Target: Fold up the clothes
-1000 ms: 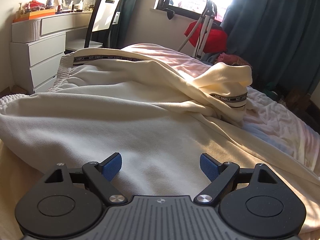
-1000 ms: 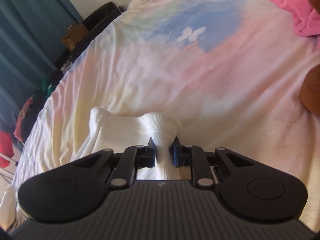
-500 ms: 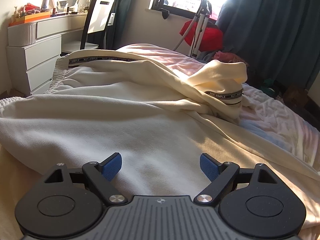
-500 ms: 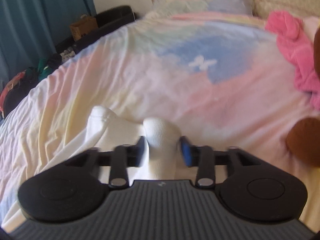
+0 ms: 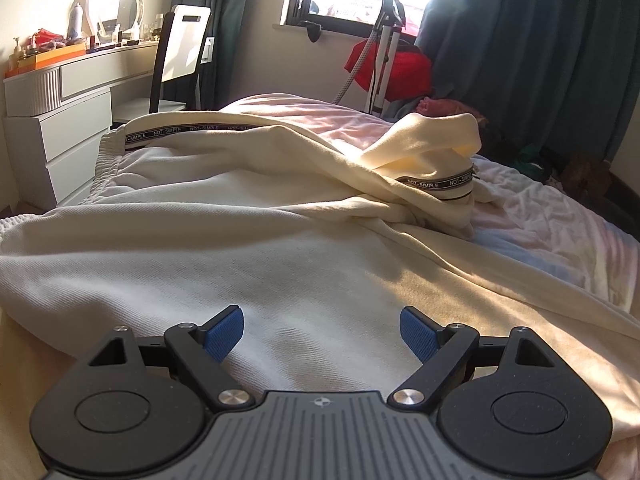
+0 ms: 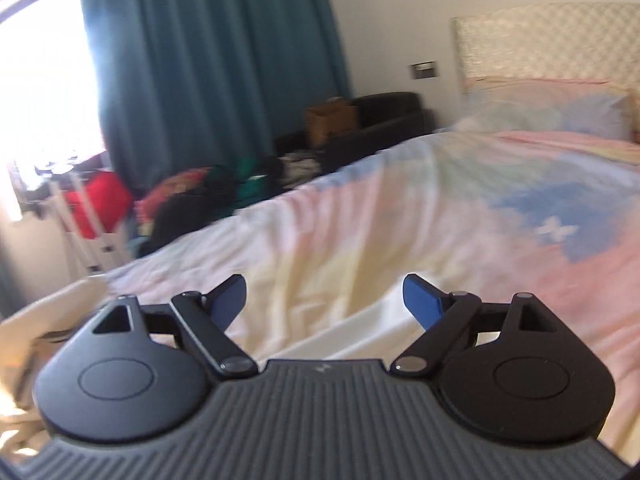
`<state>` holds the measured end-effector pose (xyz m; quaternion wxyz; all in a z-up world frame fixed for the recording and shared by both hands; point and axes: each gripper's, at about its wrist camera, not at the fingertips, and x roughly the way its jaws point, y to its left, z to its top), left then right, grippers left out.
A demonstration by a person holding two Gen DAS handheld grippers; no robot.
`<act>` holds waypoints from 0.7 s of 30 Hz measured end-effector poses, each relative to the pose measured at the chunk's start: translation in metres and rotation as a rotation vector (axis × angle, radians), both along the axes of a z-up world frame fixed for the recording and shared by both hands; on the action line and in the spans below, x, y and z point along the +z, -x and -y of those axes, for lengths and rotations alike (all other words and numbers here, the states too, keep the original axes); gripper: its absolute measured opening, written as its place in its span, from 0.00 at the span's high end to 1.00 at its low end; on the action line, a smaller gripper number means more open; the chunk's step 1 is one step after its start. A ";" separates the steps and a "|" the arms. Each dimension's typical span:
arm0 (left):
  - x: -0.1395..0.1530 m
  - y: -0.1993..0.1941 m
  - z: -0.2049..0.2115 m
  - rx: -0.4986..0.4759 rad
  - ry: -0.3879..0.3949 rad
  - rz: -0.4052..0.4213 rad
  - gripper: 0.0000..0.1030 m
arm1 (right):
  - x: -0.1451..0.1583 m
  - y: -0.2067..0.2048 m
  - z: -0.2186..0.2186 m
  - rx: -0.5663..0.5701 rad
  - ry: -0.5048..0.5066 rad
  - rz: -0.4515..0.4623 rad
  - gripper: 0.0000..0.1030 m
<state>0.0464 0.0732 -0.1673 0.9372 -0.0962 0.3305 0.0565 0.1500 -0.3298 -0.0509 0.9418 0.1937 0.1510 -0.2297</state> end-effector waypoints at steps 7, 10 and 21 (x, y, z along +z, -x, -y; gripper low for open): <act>-0.005 -0.004 0.010 -0.031 -0.064 0.000 0.16 | -0.006 -0.007 -0.070 0.251 -0.010 0.005 0.16; -0.008 -0.010 0.021 -0.064 -0.099 0.002 0.15 | -0.004 -0.008 -0.086 0.302 0.022 0.004 0.16; -0.028 -0.062 0.110 -0.328 -0.300 0.001 0.15 | -0.016 -0.011 -0.083 0.281 -0.045 -0.030 0.16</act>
